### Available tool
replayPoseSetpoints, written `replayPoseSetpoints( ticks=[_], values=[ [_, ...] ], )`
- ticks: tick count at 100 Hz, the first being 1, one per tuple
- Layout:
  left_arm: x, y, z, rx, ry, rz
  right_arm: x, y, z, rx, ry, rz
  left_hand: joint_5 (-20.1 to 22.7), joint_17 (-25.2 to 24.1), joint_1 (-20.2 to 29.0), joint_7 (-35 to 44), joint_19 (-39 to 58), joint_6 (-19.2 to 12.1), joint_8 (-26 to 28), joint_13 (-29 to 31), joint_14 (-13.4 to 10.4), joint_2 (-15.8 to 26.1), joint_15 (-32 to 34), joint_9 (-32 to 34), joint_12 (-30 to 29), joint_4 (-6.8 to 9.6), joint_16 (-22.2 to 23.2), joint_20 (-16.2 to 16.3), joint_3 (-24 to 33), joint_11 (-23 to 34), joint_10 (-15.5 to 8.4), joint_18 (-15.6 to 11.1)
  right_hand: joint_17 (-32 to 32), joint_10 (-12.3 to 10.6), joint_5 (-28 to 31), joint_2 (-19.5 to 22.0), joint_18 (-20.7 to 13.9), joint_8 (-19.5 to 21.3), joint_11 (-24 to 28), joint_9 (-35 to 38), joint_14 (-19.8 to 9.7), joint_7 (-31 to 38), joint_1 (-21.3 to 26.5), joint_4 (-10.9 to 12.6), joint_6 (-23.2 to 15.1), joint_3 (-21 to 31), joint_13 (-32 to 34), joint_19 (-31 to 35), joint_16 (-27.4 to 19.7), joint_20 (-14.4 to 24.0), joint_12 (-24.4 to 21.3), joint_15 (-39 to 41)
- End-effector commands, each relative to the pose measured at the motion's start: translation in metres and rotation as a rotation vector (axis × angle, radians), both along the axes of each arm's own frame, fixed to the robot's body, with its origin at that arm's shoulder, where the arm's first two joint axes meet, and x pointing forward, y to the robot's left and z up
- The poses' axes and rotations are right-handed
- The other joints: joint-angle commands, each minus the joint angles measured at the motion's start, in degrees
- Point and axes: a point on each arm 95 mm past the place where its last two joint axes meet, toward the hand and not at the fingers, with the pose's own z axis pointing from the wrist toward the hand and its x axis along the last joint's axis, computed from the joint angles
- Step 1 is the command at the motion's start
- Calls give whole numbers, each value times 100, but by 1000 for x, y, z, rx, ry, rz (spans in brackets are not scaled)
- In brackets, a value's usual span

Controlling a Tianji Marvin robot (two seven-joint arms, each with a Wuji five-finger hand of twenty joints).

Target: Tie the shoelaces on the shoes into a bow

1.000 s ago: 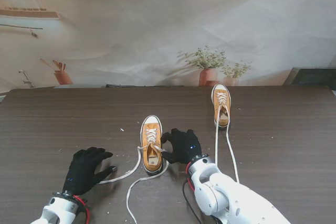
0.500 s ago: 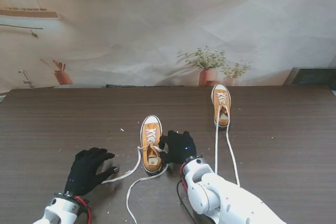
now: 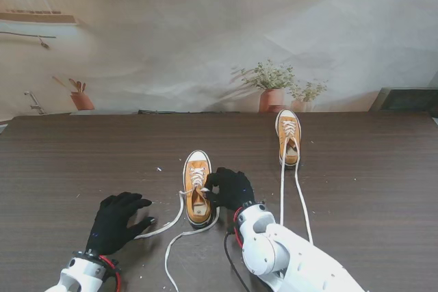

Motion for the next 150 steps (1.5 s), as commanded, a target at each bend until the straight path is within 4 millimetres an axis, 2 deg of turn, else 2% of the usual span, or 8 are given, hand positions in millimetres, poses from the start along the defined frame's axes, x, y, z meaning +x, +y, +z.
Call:
replayPoseSetpoints(
  ticks=[1, 33, 75, 98, 115, 126, 138, 150],
  values=[
    [-1, -3, 0, -2, 8, -11, -1, 3, 5, 24, 7, 16, 185, -113, 19, 15, 85, -138, 122, -46, 31, 216, 72, -33, 14, 9, -81, -66, 138, 88, 18, -65, -145, -11, 201, 12, -27, 298, -215, -9, 18, 302, 210, -65, -81, 257, -130, -179, -125, -120, -163, -246],
    [-1, -5, -1, -19, 12, -21, -1, 5, 16, 206, 92, -18, 205, -111, 31, 18, 91, -140, 136, -37, 41, 248, 81, -12, 14, -16, -82, -85, 113, 94, 24, -63, 15, 299, 14, 146, 308, 632, -2060, 2179, 392, 424, 287, -66, -70, 212, 733, -786, -617, -562, -1292, -1499],
    [0, -9, -2, -27, 24, -39, -6, 8, 19, 301, 158, -61, 223, -115, 46, 15, 95, -134, 143, -32, 38, 261, 82, 5, 15, -24, -85, -104, 89, 97, 35, -54, 689, -100, -114, 143, 165, 441, -888, 3967, 172, 682, 367, -70, 358, 252, 2430, -261, -239, -605, -1102, -1156],
    [0, -11, -2, -32, 30, -42, -10, 7, 29, 379, 279, -71, 235, -113, 50, 19, 96, -133, 148, -17, 54, 266, 86, 22, 18, -26, -85, -111, 78, 103, 28, -57, 1718, -235, -82, -9, -86, 230, 14, 4528, 280, 745, 519, -37, 845, 300, 3014, 20, 426, -1043, -749, 1383],
    [1, -11, -1, -35, 25, -41, -11, 5, 33, 445, 346, -78, 243, -112, 61, 21, 97, -132, 150, -13, 50, 260, 88, 34, 20, -25, -85, -115, 75, 107, 33, -54, 3858, -239, -137, -35, 907, 141, 463, 4483, 95, 788, 555, -12, 909, 247, 3016, 1232, 1083, -1375, -477, 3648],
    [0, -11, 0, -36, 24, -41, -13, 4, 36, 480, 386, -82, 244, -113, 65, 21, 98, -130, 151, -12, 59, 260, 88, 33, 20, -25, -86, -118, 74, 107, 34, -55, 4377, -220, -194, -17, 952, 80, 495, 4402, -569, 828, 564, -2, 870, 204, 3049, 2757, 1831, -2, -411, 5004],
    [0, -11, 0, -37, 23, -44, -14, 4, 39, 532, 425, -84, 245, -111, 66, 21, 100, -138, 152, -5, 55, 259, 92, 37, 21, -26, -84, -120, 72, 108, 31, -59, 4418, -206, -255, 74, 911, 91, 533, 4286, -643, 839, 584, 15, 816, 92, 3046, 2843, 1890, 270, -357, 5043],
    [0, -11, -1, -39, 24, -47, -16, 5, 39, 593, 454, -86, 244, -113, 63, 22, 100, -131, 153, -10, 61, 265, 90, 38, 21, -26, -85, -123, 69, 108, 34, -61, 4183, -168, -302, 170, 1186, 169, 509, 4121, -263, 867, 608, 25, 810, 30, 3042, 1979, 1526, -391, -316, 4263]
  ],
)
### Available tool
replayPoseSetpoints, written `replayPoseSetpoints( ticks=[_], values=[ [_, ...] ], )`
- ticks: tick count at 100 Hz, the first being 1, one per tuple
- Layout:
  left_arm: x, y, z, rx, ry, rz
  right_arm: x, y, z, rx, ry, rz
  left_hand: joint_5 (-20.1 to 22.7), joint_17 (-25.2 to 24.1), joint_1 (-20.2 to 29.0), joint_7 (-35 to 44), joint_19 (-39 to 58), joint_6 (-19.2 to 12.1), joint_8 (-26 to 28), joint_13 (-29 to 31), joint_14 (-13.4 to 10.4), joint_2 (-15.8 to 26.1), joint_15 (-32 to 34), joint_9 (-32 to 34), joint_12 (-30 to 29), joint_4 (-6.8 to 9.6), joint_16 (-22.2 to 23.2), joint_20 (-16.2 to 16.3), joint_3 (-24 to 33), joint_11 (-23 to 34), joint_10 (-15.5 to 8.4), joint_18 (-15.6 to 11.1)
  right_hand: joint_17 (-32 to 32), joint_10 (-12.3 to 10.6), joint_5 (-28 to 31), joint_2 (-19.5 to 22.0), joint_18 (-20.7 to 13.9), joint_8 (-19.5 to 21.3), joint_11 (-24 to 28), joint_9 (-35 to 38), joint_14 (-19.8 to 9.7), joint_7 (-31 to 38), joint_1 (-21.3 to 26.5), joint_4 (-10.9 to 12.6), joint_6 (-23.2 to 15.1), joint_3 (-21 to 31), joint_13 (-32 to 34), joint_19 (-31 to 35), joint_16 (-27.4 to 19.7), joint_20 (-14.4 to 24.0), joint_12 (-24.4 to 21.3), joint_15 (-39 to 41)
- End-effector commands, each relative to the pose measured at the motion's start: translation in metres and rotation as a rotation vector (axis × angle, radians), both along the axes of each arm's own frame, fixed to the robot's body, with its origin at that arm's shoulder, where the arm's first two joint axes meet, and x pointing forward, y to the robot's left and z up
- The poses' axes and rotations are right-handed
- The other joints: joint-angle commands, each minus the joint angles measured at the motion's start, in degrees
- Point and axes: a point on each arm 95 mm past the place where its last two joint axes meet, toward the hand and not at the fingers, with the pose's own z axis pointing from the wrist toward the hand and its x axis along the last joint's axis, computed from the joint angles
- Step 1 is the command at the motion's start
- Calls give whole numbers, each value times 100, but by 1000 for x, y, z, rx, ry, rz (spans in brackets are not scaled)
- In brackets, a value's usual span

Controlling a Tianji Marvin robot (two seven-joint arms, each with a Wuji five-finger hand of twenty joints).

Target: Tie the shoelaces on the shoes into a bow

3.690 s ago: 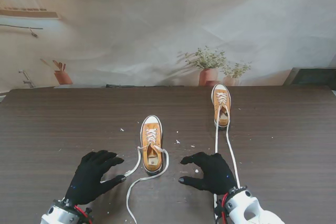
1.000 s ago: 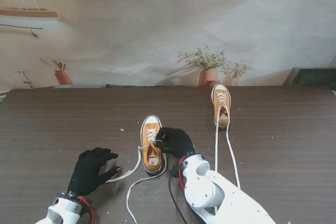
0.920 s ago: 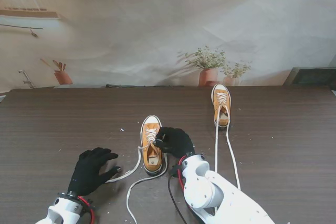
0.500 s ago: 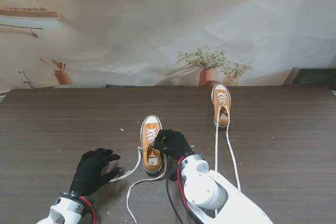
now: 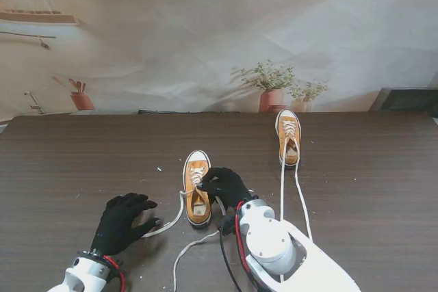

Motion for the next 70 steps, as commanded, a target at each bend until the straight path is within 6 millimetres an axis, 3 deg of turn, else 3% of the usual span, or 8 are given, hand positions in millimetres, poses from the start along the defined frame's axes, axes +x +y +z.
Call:
replayPoseSetpoints(
  ticks=[1, 22, 31, 39, 47, 49, 56, 70],
  values=[
    [0, -3, 1, 0, 7, -13, -3, 3, 3, 28, 1, 11, 108, -112, 66, 22, 56, -131, 88, -4, 48, 262, 93, 41, 21, -26, -84, -65, 70, 9, 30, -60, -8, 117, -67, 54, 264, 11, 81, -4, -62, 362, 178, 28, -365, 48, 230, -233, -195, -350, 93, -299],
    [-1, -3, 1, -5, 5, -13, -10, 7, 10, 175, 145, -28, 115, -104, 65, 23, 68, -132, 88, 14, 50, 264, 101, 46, 21, -26, -82, -66, 65, 9, 28, -63, -488, 384, -106, 105, 1026, 63, -1042, -89, 845, 369, 213, 21, -374, 58, 157, -1106, -1177, -1707, -619, -2081],
    [-1, -3, 1, -7, 5, -16, -12, 8, 12, 229, 183, -51, 117, -106, 68, 23, 70, -136, 88, 20, 51, 259, 104, 53, 21, -27, -81, -68, 65, 10, 28, -53, -997, 629, -111, 131, 1025, 46, -1831, -386, 1099, 305, 200, 26, -537, 16, 107, -1718, -2049, -2525, -999, -3467],
    [-2, -3, 1, -7, 4, -18, -12, 6, 12, 236, 178, -58, 121, -103, 71, 27, 73, -136, 91, 23, 60, 256, 104, 56, 21, -27, -82, -70, 65, 12, 26, -55, -1699, 647, -84, 162, 815, 63, -2218, -496, 1166, 257, 190, 29, -661, -15, 76, -2203, -2638, -2815, -1087, -4602],
    [-2, -3, 1, -9, 4, -19, -12, 5, 12, 237, 167, -62, 126, -108, 77, 30, 72, -135, 93, 36, 53, 249, 109, 60, 22, -26, -81, -73, 67, 14, 29, -49, -2656, 668, -77, 169, 407, 88, -2362, -525, 1099, 257, 217, 30, -657, -3, -75, -2710, -2923, -2728, -1101, -5686],
    [-2, -4, 1, -9, 4, -19, -12, 5, 12, 236, 166, -65, 125, -106, 77, 30, 73, -134, 93, 37, 56, 249, 109, 67, 23, -26, -81, -73, 66, 16, 27, -47, -2786, 677, -78, 158, 332, 111, -2403, -518, 1097, 250, 223, 27, -649, 11, -92, -2889, -2690, -2338, -1094, -5955],
    [-2, -4, 1, -9, 5, -20, -11, 3, 12, 232, 165, -66, 126, -114, 68, 29, 69, -136, 92, 27, 62, 255, 104, 67, 22, -27, -83, -77, 64, 14, 24, -53, -3530, 651, -76, 176, -195, 149, -2677, -554, 967, 238, 199, 21, -776, 4, -479, -3176, -2704, -2083, -1193, -6486],
    [-2, -5, 1, -10, 6, -25, -10, 2, 11, 241, 159, -80, 131, -101, 74, 33, 73, -141, 93, 45, 62, 252, 113, 80, 25, -28, -80, -79, 66, 21, 17, -53, -3968, 609, -58, 153, -526, 162, -2682, -266, 750, 225, 192, 19, -719, 36, -567, -2999, -2468, -1620, -1192, -6453]
  ],
)
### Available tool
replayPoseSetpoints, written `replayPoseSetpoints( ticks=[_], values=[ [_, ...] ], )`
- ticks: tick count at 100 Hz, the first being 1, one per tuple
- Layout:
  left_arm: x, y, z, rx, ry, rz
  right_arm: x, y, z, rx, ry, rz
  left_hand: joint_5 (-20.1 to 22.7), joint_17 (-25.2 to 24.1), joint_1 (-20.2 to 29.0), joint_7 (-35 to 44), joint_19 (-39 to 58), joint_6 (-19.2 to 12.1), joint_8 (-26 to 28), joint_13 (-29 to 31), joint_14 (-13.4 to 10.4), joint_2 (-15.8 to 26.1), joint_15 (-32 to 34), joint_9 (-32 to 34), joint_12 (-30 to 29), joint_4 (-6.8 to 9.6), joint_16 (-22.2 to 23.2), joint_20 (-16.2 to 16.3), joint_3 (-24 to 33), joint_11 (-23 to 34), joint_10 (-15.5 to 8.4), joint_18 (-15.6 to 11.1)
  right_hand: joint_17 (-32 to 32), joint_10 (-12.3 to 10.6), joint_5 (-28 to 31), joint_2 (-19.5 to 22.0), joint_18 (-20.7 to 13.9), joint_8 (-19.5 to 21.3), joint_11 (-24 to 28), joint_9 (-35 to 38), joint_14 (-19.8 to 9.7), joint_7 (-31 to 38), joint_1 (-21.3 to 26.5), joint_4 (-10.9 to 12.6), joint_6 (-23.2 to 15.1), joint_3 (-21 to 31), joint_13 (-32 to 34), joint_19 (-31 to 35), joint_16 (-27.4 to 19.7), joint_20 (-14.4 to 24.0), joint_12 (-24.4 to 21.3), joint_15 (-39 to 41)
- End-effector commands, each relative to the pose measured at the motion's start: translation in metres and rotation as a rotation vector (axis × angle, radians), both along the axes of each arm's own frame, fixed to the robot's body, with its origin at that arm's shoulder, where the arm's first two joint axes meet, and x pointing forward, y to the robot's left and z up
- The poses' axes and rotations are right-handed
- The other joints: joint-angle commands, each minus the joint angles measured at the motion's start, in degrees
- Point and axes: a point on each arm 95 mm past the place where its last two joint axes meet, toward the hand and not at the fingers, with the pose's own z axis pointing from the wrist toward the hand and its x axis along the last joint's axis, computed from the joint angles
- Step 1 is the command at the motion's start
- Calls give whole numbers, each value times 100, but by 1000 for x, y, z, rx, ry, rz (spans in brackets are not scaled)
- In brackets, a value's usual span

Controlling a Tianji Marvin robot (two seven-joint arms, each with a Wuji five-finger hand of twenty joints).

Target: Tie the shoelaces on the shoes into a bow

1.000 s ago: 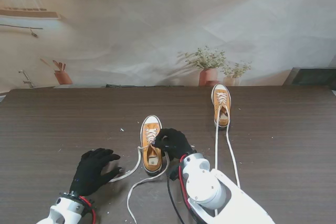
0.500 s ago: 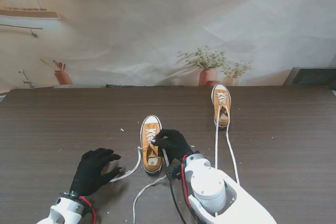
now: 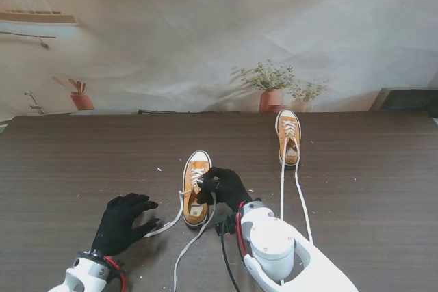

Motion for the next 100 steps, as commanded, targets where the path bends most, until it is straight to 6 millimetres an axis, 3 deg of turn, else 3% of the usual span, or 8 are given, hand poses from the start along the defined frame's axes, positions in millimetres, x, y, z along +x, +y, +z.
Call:
replayPoseSetpoints(
  ticks=[1, 9, 24, 29, 35, 43, 68, 100],
  values=[
    [-1, -4, 0, -1, 9, -15, 0, 0, 2, 21, 5, -6, 129, -101, 74, 33, 71, -140, 88, 48, 46, 251, 115, 78, 25, -28, -79, -76, 66, 16, 21, -53, -45, 28, 20, 20, -223, 136, 106, 342, -196, 178, 218, 19, -526, 60, 236, 163, 200, 220, -20, 246],
    [-1, -5, 0, -2, 11, -18, 0, 0, 3, 54, 34, -24, 130, -100, 75, 31, 73, -133, 87, 56, 46, 254, 119, 77, 25, -28, -78, -77, 67, 17, 16, -52, 753, 50, 52, -52, -205, 50, 436, 613, -75, 211, 256, 16, -341, 124, 827, 711, 512, 430, 27, 1087],
    [0, -7, 0, -1, 16, -25, -2, -2, 6, 74, 75, -1, 131, -100, 69, 34, 75, -135, 88, 60, 54, 260, 122, 79, 25, -30, -77, -79, 63, 19, 16, -45, 2856, -117, -8, 45, 739, 29, 1641, 516, -44, 231, 253, 40, -342, -25, 878, 1919, 1271, 331, 394, 4195],
    [0, -7, 0, -2, 16, -26, -2, -2, 5, 58, 74, 13, 128, -95, 70, 33, 79, -135, 87, 61, 56, 257, 122, 78, 25, -30, -77, -79, 62, 19, 23, -48, 3599, -228, -57, 108, 966, 37, 2091, 387, -375, 231, 210, 43, -428, -99, 914, 2586, 1818, 464, 637, 5499],
    [0, -7, 0, -2, 16, -25, -2, -4, 4, 28, 59, 43, 133, -97, 70, 36, 79, -133, 88, 65, 73, 254, 124, 76, 25, -30, -76, -79, 61, 18, 13, -47, 3935, -466, -84, 172, 887, 21, 2939, 304, -876, 215, 154, 48, -548, -181, 943, 3551, 2367, 1138, 1187, 6644],
    [0, -7, 0, -3, 13, -23, -2, -8, 4, -31, 22, 89, 131, -98, 75, 36, 80, -133, 88, 67, 82, 255, 128, 82, 26, -28, -73, -80, 64, 19, 18, -44, 4285, -651, -121, 315, 465, -18, 3560, 224, -1383, 178, 69, 53, -663, -326, 963, 4439, 2848, 2839, 2060, 7604],
    [-1, -5, 2, 5, 4, -12, -4, -26, 3, -274, -174, 187, 120, -99, 71, 34, 81, -140, 87, 70, 112, 253, 130, 85, 26, -28, -68, -81, 61, 19, 18, -27, 4544, -933, 187, -118, -623, -155, 3948, 192, -1979, 100, -588, -33, -908, -68, 980, 6158, 3264, 3866, 2727, 8244],
    [-15, -11, 20, 110, -22, 52, -17, -38, 9, -408, -343, 221, -296, -82, -42, -272, 40, -56, -73, -54, 176, 220, 8, -165, -17, -3, -85, -29, -28, -106, 3, 144, 4558, -865, 479, -111, -717, -74, 3929, -158, -1905, -96, -615, -36, -1108, -69, 983, 6234, 3347, 4015, 2963, 8210]
  ],
)
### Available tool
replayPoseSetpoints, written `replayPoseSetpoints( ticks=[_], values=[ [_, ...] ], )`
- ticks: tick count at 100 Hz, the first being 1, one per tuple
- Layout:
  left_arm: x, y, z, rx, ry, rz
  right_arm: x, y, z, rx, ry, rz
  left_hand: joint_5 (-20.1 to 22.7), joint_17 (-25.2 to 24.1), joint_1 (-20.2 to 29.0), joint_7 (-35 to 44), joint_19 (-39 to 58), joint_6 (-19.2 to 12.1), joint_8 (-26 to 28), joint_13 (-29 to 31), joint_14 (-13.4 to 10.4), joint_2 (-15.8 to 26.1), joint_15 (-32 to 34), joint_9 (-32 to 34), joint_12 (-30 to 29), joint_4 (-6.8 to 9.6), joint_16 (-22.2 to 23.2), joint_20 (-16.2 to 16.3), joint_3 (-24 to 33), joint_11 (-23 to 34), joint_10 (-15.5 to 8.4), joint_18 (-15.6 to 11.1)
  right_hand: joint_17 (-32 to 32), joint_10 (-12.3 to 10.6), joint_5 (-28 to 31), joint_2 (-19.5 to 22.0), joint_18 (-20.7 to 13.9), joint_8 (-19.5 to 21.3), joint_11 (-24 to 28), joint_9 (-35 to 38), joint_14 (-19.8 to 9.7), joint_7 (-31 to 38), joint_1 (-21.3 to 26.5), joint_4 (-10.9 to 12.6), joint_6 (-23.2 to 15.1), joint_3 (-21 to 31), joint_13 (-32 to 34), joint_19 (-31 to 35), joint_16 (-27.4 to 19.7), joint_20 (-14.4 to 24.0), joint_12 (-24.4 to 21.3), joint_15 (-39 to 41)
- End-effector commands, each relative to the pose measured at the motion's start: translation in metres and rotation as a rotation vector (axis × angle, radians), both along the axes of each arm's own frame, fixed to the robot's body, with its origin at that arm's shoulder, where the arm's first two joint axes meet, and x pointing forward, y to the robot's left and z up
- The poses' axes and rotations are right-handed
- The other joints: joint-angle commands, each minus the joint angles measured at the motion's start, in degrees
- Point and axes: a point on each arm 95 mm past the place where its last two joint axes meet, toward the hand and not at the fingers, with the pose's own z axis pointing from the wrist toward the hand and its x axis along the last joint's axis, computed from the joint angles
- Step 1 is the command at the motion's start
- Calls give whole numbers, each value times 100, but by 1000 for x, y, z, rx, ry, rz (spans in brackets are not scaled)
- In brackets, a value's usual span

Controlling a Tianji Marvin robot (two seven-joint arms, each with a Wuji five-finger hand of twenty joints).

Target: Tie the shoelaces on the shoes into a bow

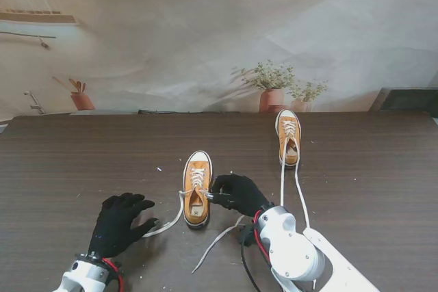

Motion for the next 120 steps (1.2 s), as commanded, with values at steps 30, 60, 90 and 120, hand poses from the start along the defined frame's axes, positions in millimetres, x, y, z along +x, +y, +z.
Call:
replayPoseSetpoints(
  ticks=[30, 60, 90, 120],
  values=[
    [-4, -32, 14, 132, 82, 177, -7, -3, 6, 47, 12, 11, -43, 202, -35, -180, 1303, 78, -81, 193, 139, -483, 476, -1, 196, 41, 335, 742, -205, 143, 55, 231, 226, 147, 305, -133, -89, 14, 63, 117, -151, 6, -86, -29, -303, 113, 184, 1661, 83, -36, 54, 458],
    [42, -48, 14, 178, 111, 220, -3, 6, 2, 132, 95, 11, -192, 273, 9, -304, 1716, 171, -146, 230, 115, -811, 642, -85, 208, 55, 350, 761, -106, 203, 30, 295, 209, 151, 364, -167, -14, -10, 58, 203, -87, -14, -58, -25, -242, 137, 180, 1635, 87, -69, 52, 473],
    [77, -63, 29, 259, 203, 136, -3, 6, -1, 136, 116, 3, -215, 222, -78, -234, 1768, -80, -215, 72, -58, -2222, 613, -313, 169, -579, 348, 614, 1999, 217, -135, 215, 209, 177, 367, -138, 27, -17, 47, 214, -66, -26, -31, -27, -240, 142, 179, 1629, 83, -73, 51, 468],
    [93, -82, 21, 297, 189, 85, -3, 0, -2, 122, 130, -11, -230, 428, -2, 850, 2107, -885, 334, 197, -140, -2385, 1022, -223, 644, -710, 667, 844, 2481, 616, -176, 258, 209, 186, 369, -95, 33, -9, 36, 213, -74, -39, -7, -26, -226, 119, 180, 1627, 74, -73, 49, 463]
  ],
)
